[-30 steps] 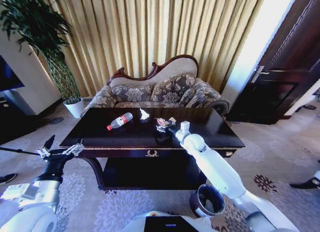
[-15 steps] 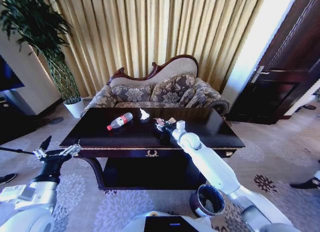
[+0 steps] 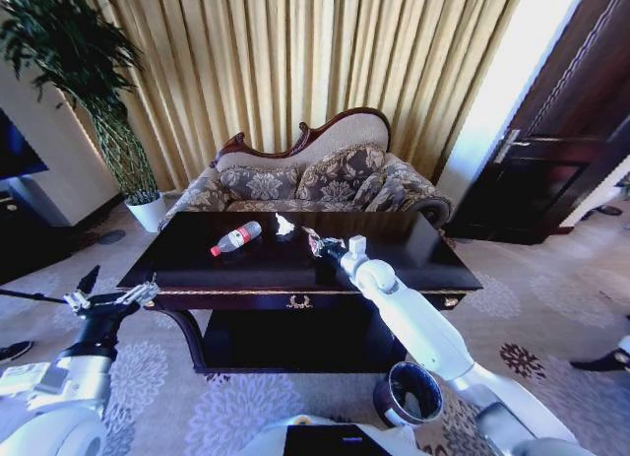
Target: Move to the front of the table and place the trash on the table into the trash bin.
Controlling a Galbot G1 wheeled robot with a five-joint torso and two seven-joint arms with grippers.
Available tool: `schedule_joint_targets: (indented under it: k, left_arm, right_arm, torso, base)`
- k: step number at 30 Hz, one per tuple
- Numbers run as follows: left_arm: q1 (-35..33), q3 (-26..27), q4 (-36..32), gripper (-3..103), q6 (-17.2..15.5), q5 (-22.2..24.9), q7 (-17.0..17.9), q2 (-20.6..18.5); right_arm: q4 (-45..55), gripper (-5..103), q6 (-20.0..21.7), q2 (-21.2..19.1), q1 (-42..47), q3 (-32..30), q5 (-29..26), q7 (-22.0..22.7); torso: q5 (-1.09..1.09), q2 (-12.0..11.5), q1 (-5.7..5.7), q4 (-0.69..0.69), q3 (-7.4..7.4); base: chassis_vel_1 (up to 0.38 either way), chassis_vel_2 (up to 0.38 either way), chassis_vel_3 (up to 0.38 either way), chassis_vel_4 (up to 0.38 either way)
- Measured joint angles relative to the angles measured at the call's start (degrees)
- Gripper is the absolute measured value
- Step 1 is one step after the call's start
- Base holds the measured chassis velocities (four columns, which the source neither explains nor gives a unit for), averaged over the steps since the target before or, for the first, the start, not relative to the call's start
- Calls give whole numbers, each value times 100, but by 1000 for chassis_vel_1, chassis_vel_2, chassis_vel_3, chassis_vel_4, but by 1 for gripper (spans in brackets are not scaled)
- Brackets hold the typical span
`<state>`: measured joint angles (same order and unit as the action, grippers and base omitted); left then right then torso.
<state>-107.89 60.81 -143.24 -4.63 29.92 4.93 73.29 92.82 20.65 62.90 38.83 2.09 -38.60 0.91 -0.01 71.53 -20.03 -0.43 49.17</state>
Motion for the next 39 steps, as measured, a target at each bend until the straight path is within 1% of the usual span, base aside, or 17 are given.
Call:
schedule_joint_targets:
  k: [4,10,11,12,14,15,16,17,19,20,21,23,25,29,30,33,39]
  left_arm:
    - [0,-2,0,100,0,0,1,-10]
    - [9,-5,0,100,1,-1,1,-19]
    - [19,-9,0,100,2,-2,0,-13]
    - [64,-23,0,100,5,-2,-1,-7]
    - [108,-58,1,100,15,-3,0,-16]
    - [119,-76,0,100,17,-3,-2,-28]
    - [119,-76,0,100,17,-3,-2,-28]
    - [123,-84,0,100,18,-3,-2,-37]
    - [131,-101,0,100,19,-3,-2,-63]
    - [144,-110,0,100,19,-3,-2,-74]
    - [144,-110,0,100,19,-3,-2,-74]
    - [188,-142,0,100,19,-4,-6,-92]
    - [210,-153,0,100,19,-6,-6,-94]
    - [223,-160,1,100,22,-12,-17,-118]
    - [223,-160,1,100,22,-12,-17,-118]
    - [228,-130,0,100,-86,39,-25,-170]
    - [293,-115,9,100,-330,291,-23,-300]
  right_arm:
    - [64,0,-73,3,49,-79,-31,21]
    - [458,0,-189,-69,154,-423,-134,167]
    - [673,0,-233,-167,253,-622,-133,208]
    - [1114,0,-233,-351,519,-1061,-102,402]
    - [1499,0,-133,-495,882,-1499,-41,567]
    - [1714,0,-102,-585,1118,-1783,-38,591]
    - [1714,0,-102,-585,1118,-1783,-38,591]
    - [1879,0,-99,-663,1318,-1993,-35,598]
    - [2258,0,-103,-824,1889,-2434,-40,604]
    - [2382,0,-133,-867,2103,-2584,-36,609]
    - [2382,0,-133,-867,2103,-2584,-36,609]
    - [2566,0,-252,-866,2587,-2820,4,684]
    - [2627,0,-294,-813,2747,-2923,29,731]
    - [2893,0,-474,-592,3345,-3335,149,800]
    - [2893,0,-474,-592,3345,-3335,149,800]
    - [3029,0,-605,-485,3728,-3625,272,731]
    - [3174,0,-756,-439,4313,-4095,411,525]
  torso:
    - [1,0,0,0,0]
    - [0,0,0,1,0]
    - [0,0,0,1,0]
    - [0,0,0,0,0]
    - [1,0,0,-1,0]
    - [3,0,0,0,0]
    - [3,0,0,0,0]
    - [-1,0,0,0,-1]
    - [4,0,0,-3,0]
    - [0,0,0,-2,-1]
    - [0,0,0,-2,-1]
    - [2,0,1,-2,-1]
    - [2,0,1,-1,-1]
    - [0,0,1,1,-1]
    - [0,0,1,1,-1]
    - [1,0,1,1,-1]
    - [0,0,0,-1,0]
  base:
    - [0,0,0,0]
    - [0,0,0,0]
    - [0,0,0,0]
    - [0,0,0,0]
    - [0,0,0,0]
    - [0,0,0,0]
    - [0,0,0,0]
    - [0,0,0,0]
    - [0,0,0,0]
    - [0,0,0,0]
    - [0,0,0,0]
    - [0,0,0,0]
    - [0,0,0,0]
    - [0,0,0,0]
    - [0,0,0,0]
    - [0,0,0,0]
    - [0,0,0,0]
